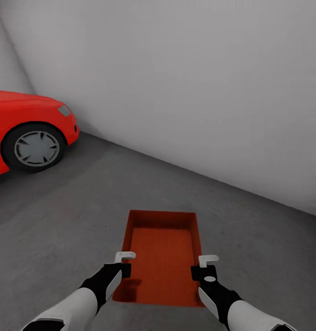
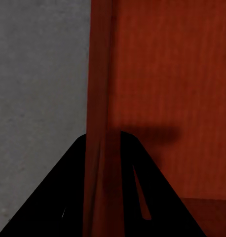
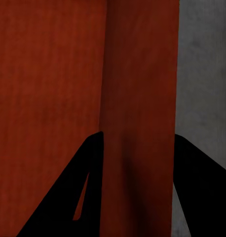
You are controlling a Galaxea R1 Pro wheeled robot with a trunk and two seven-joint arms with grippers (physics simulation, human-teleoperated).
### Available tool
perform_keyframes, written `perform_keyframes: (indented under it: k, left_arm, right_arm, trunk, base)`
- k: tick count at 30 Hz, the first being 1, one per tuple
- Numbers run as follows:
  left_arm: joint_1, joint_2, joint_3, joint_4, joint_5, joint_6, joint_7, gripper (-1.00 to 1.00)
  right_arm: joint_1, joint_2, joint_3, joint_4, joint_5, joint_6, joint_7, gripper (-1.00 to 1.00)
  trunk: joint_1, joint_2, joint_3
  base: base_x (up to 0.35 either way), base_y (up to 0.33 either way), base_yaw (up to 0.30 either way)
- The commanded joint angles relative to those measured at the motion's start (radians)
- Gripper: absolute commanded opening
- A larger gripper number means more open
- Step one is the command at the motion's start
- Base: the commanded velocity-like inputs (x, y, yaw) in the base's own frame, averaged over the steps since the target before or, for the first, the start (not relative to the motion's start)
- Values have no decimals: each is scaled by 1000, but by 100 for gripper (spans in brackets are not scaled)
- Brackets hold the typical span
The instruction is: Move the two storage containers from the living room to the garage. In the garage, place one container on the floor and stack the other container on top of it (either order is fine).
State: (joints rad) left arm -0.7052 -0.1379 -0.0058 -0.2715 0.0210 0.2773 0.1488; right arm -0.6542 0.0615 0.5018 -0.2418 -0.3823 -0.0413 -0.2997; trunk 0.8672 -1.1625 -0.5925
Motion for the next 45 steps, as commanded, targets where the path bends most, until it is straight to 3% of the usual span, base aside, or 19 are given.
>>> perform_keyframes:
  k: [1,23,32,45]
  left_arm:
    - [0,0,-11,-6,-21,8,11,-100]
    - [0,1,-11,-6,-21,8,11,-100]
    - [0,1,-11,-6,-21,8,11,-100]
    - [0,1,-11,-6,-21,8,11,-100]
  right_arm:
    - [-1,0,20,16,-27,2,-9,-100]
    - [-1,1,20,16,-27,1,-9,-100]
    - [-1,4,20,16,-27,2,-10,-100]
    - [-1,1,19,16,-27,3,-10,-100]
  trunk:
    - [1,0,-1]
    - [1,0,-1]
    - [1,0,-1]
    - [1,0,-1]
  base:
    - [321,0,-286]
    - [321,0,-284]
    - [321,0,-77]
    - [321,0,-271]
